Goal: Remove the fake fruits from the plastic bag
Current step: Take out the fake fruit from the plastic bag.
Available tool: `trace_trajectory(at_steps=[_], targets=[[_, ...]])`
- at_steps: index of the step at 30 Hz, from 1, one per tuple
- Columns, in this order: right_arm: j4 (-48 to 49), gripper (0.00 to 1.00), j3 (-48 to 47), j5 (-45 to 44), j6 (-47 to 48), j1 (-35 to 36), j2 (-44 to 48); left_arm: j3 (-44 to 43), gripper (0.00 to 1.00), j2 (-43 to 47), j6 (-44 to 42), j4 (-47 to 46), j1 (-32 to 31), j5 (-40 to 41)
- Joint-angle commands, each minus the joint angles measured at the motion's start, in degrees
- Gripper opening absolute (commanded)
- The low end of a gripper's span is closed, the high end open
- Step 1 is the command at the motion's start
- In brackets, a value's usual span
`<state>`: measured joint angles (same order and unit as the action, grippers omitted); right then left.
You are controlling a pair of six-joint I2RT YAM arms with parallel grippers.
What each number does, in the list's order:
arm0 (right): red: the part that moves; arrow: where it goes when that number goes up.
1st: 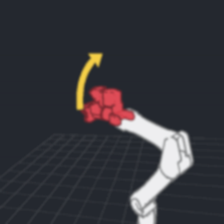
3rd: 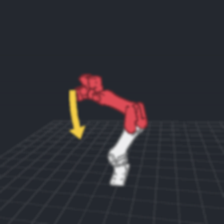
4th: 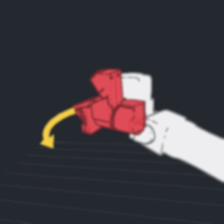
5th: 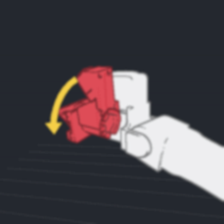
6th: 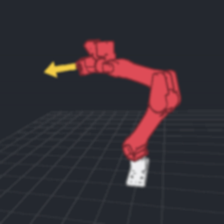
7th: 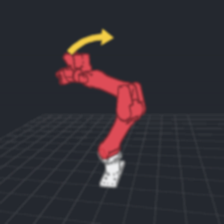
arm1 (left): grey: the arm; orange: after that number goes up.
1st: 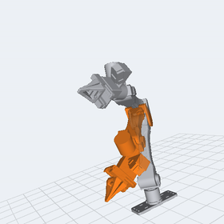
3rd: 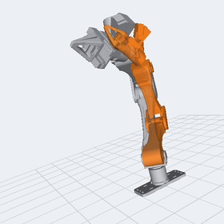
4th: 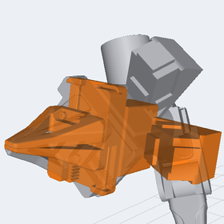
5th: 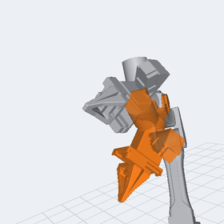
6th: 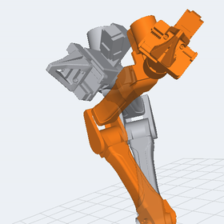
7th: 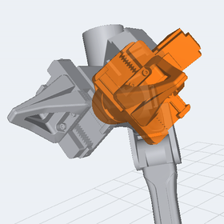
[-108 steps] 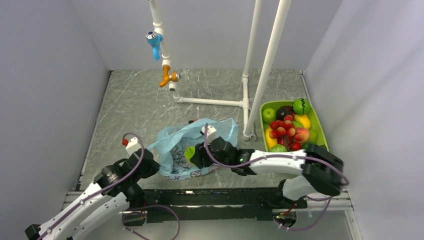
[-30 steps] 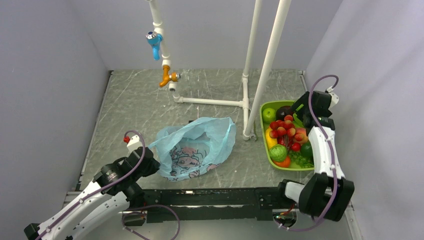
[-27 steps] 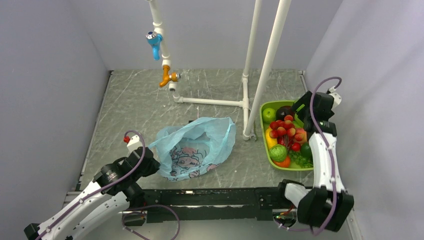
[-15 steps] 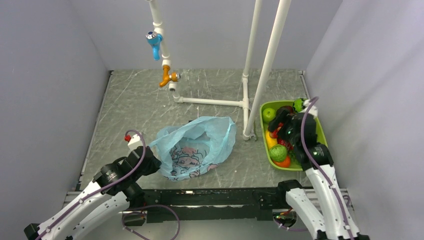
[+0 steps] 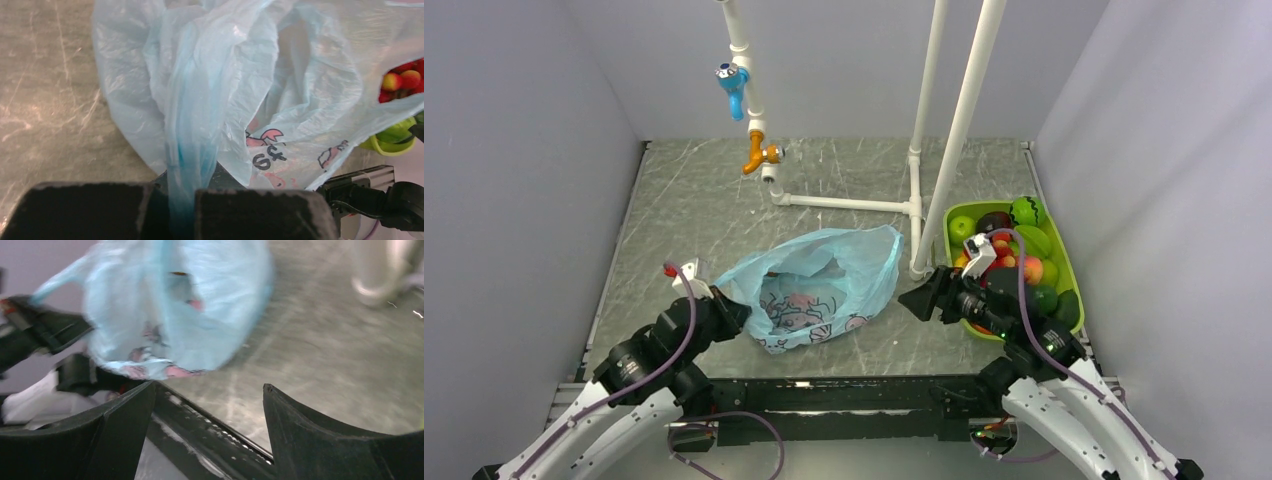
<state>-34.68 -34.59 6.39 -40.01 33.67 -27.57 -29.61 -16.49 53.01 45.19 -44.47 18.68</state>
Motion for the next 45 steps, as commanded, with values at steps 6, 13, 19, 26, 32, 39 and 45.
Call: trace_trajectory(at_steps=[6, 13, 19, 26, 32, 39, 45], targets=[[20.44, 0.81, -9.98, 16.57, 6.45, 11.53, -9.12, -0.40, 0.00, 1.58, -2.94, -2.04, -0.22, -0.46], [20.75, 0.73, -24.99, -14.48, 14.87, 37.16, -32.84, -1.61, 0.00, 1.35, -0.14, 2.93, -0.18, -1.03], [29.77, 0.53, -26.28, -27.92, 12.13, 36.14, -46.51, -4.51, 0.22, 0.66, -3.44, 3.28, -0.17, -5.68], [49.83, 0.48, -22.61, -15.90, 17.67, 31.83, -63.14, -22.98, 0.89, -6.93, -15.74, 8.77, -0.12, -6.34], [60.21, 0.49, -20.53, -13.80, 16.60, 30.37, -69.95, -39.27, 0.72, -19.70, -19.02, 19.83, 0.12, 9.96], [65.89, 0.49, -23.09, -12.94, 15.49, 29.01, -78.18, -30.89, 0.50, -30.56, -28.26, 0.38, 22.32, -1.90], [70.48, 0.50, -22.24, -11.85, 14.35, 27.68, -80.85, -29.20, 0.42, -48.58, -32.19, -14.68, 46.50, -34.32]])
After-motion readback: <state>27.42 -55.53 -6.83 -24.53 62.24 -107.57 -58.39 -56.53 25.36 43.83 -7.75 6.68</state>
